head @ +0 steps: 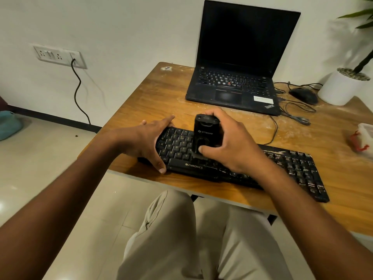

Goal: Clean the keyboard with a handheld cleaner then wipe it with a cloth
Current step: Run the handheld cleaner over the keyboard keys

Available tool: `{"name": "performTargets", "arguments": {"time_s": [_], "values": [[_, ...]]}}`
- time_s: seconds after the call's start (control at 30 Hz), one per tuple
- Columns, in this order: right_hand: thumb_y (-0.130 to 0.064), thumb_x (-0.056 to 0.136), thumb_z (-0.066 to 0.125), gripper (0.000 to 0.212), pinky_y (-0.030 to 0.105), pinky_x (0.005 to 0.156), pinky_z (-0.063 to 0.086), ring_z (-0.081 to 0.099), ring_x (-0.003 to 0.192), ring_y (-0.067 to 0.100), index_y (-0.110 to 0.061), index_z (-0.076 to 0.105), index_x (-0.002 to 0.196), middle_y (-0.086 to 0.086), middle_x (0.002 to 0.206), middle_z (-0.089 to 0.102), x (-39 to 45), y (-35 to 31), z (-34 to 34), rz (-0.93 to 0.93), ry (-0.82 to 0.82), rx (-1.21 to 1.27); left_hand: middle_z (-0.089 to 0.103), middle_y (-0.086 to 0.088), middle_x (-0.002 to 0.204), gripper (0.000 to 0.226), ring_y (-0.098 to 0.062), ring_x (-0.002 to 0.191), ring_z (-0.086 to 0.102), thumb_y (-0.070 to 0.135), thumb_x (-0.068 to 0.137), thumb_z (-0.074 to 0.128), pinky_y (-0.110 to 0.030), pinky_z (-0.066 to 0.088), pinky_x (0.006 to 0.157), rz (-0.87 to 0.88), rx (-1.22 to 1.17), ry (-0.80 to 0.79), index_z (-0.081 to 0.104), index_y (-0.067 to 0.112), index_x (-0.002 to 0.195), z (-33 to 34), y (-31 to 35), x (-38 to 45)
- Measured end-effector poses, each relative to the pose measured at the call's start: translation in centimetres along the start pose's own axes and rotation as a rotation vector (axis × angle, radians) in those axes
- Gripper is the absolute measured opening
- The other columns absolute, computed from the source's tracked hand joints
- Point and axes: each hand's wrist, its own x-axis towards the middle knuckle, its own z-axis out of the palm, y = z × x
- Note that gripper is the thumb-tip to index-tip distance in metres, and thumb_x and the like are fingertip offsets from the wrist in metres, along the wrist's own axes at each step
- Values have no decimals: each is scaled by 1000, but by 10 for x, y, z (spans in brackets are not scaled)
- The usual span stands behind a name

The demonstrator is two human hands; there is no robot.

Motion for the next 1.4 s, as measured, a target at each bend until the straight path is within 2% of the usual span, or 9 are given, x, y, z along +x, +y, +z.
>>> {"name": "performTargets", "arguments": {"time_s": [0.3,0.4,0.6,0.77,0.87,1.03,1.13,1.27,1.4], "values": [[-10,78,84,64,39,70,62,68,87,12,-38,46,120,-10,101,65,-24,20,-29,102,-29,-157,17,9,168,152,-24,154,5,35,58,98,-42,-11,120,17,-12,-7,-15,35,160,0,2,0],[-9,77,85,64,42,69,62,68,86,13,-37,47,119,-9,101,66,-21,14,-33,98,-4,-128,17,9,167,153,-24,154,5,36,57,98,-43,-11,121,22,-13,-7,-15,35,160,0,1,0],[-6,79,83,63,35,66,62,68,85,11,-35,45,119,-8,102,65,1,-1,4,-11,9,55,16,6,168,154,-28,155,2,40,55,98,-45,-10,121,6,-6,-1,-15,39,160,1,-1,1],[-11,81,82,62,21,60,58,65,80,4,-36,44,122,-11,101,64,-13,14,-13,39,-56,-110,20,10,166,155,-23,153,8,39,54,99,-43,-10,121,25,-9,-2,-14,37,160,1,-3,3],[-12,80,82,63,28,63,61,66,83,7,-40,44,122,-12,104,63,-22,16,-37,87,-121,-191,21,11,165,154,-21,152,9,39,55,99,-41,-11,120,34,-10,1,-14,36,160,1,-3,3],[-12,81,83,60,17,55,52,64,78,-6,-34,46,123,-10,104,64,-10,5,-25,10,-10,-72,19,9,167,155,-26,154,4,41,53,99,-42,-13,119,22,-18,-2,-15,39,160,1,-5,4],[-10,82,82,61,29,65,59,68,89,9,-34,45,124,-7,105,66,0,5,-2,-21,-16,33,20,8,167,157,-27,154,6,45,51,98,-44,-14,120,24,-7,-1,-14,40,159,1,-7,6],[-11,82,82,59,22,60,56,65,80,-1,-34,45,123,-9,102,65,-8,14,-10,3,-56,-67,21,9,167,158,-25,154,7,49,48,98,-45,-14,122,32,0,-2,-14,41,159,2,-10,8],[-13,82,81,61,27,55,58,67,75,10,-39,44,123,-9,99,64,-25,19,-38,80,-120,-213,21,10,167,158,-24,154,9,47,49,98,-44,-14,121,33,2,-4,-14,40,160,2,-8,7]]}}
